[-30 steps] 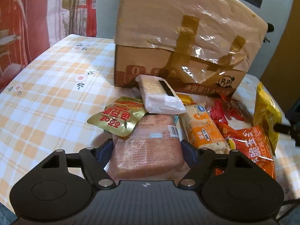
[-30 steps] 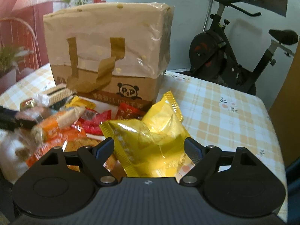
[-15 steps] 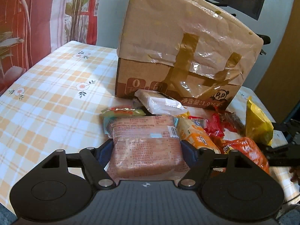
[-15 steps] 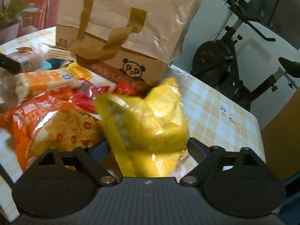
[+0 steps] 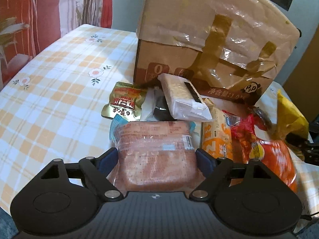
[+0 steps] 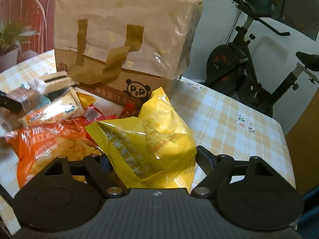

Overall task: Organize snacks
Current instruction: 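Grasp the pink wrapped bread packet with the left gripper while the right grasps the yellow bag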

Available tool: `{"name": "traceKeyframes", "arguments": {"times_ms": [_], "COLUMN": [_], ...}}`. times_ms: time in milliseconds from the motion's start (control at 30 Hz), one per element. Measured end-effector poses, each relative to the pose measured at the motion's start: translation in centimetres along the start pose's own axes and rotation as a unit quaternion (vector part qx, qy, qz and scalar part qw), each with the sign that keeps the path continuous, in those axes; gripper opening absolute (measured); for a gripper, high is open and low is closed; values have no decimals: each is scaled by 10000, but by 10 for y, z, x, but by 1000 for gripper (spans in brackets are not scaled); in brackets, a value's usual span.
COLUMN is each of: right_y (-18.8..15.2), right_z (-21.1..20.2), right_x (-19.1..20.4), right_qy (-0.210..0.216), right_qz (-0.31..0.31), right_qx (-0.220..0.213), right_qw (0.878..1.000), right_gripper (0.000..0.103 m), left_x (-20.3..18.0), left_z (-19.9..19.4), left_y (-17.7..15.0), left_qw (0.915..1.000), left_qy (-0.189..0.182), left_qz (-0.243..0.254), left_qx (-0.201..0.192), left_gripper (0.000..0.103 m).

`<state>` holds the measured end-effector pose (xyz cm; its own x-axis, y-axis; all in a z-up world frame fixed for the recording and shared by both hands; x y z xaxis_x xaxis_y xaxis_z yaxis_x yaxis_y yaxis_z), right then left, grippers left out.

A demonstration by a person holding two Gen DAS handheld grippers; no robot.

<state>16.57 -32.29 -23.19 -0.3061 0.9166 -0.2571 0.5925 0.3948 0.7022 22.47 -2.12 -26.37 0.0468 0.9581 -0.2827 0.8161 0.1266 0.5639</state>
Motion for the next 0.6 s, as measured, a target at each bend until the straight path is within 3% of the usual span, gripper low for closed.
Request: {"name": "traceKeyframes", "arguments": {"times_ms": [100,200,333,600], "right_y": [2,4,7,17], "right_z": [-6,-8,-14,-32], "right_x": [-2,-4,-6,-12], "right_qy": [39,61,67,23], "right_qz": [175,284,378,504], "right_qx": [-70,-124,-220,-490], "right_qw": [9998,9995,9990,9975], "right_gripper": [81,81,81,81], "left_x": [-2,-4,2,11], "left_z": [3,0,-11,-51], "left_y": [1,-1,0,21], "left_qw": [9999,9997,9997,9958], "left_qy": [27,-48,-204,-331], "left_qz": [127,218,-53,-324], "left_qx": [-12,-94,-144,-789], "left_gripper": [85,77,76,76]}}
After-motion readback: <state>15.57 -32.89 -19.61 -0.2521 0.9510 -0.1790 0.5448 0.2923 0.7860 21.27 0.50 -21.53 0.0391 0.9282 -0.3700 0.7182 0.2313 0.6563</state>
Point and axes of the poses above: each gripper's, at about its wrist camera, not at the fingertips, and z roughly the way its jaws point, x to its left, y to its top, the point moved 8 cm from there along z, roughly the way its jaws point, and after that the axes turned 11 degrees about -z, right-handed, at the moved point
